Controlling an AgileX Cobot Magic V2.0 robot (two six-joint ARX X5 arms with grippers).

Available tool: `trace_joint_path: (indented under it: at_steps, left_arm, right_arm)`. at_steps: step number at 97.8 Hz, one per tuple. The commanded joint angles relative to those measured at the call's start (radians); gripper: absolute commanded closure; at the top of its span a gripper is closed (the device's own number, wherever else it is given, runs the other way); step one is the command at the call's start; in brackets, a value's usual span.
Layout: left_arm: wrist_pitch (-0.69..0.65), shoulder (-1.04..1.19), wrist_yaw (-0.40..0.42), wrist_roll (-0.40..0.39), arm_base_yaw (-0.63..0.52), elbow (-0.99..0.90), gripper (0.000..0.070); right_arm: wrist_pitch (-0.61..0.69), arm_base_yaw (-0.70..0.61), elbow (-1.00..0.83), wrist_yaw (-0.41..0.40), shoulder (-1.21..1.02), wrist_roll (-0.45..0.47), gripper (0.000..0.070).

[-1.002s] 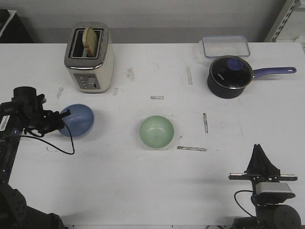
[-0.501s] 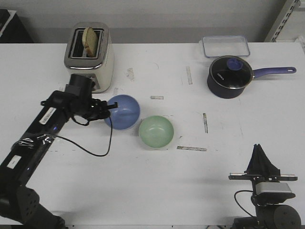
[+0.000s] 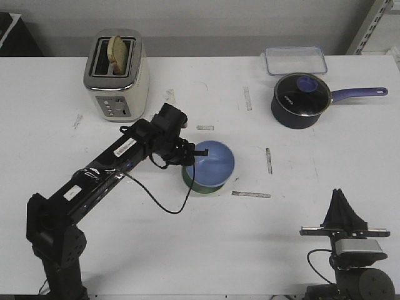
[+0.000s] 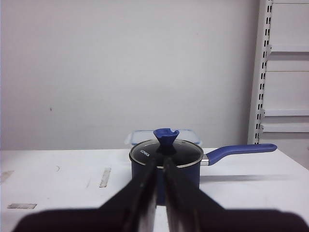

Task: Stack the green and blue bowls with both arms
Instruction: 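Lift the blue bowl with the left gripper and carry it over the green bowl, then lower the blue bowl into the green bowl and open the left gripper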

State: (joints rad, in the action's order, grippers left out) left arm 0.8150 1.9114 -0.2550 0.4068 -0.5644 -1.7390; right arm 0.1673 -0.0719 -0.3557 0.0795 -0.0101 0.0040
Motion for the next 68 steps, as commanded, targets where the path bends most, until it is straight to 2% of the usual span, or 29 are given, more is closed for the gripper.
trace_joint_path:
  at_steps: [1,7,20,30,37,57,68]
  left_arm:
    - [0.003,0.021,0.001,0.002,-0.006,-0.021,0.0641]
    - [0.006,0.023,0.002,0.002,-0.006,-0.021,0.0609]
    - [0.008,0.025,0.027,0.002,-0.006,-0.021,0.0598]
    - [0.007,0.019,0.027,0.002,-0.006,-0.021,0.0485]
    - [0.002,0.002,0.027,-0.002,-0.007,-0.021,0.0453]
    - [-0.008,-0.081,0.027,-0.011,-0.007,-0.021,0.0453]
    - [-0.019,-0.126,0.027,-0.097,0.0,-0.02,0.0454]
  right_arm:
    - [-0.01,-0.001,-0.01,0.0,0.004,-0.005,0.0688]
    - [-0.01,-0.001,-0.01,0.0,0.004,-0.005,0.0688]
    - [-0.01,-0.001,-0.01,0.0,0.004,-0.005,0.0688]
    - [-0.01,-0.001,-0.01,0.0,0.004,-0.005,0.0688]
    - [-0.01,-0.001,-0.01,0.0,0.004,-0.005,0.0688]
    - [-0.01,-0.001,-0.01,0.0,0.004,-0.005,0.0688]
    - [-0.01,-0.001,-0.01,0.0,0.004,-0.005,0.0688]
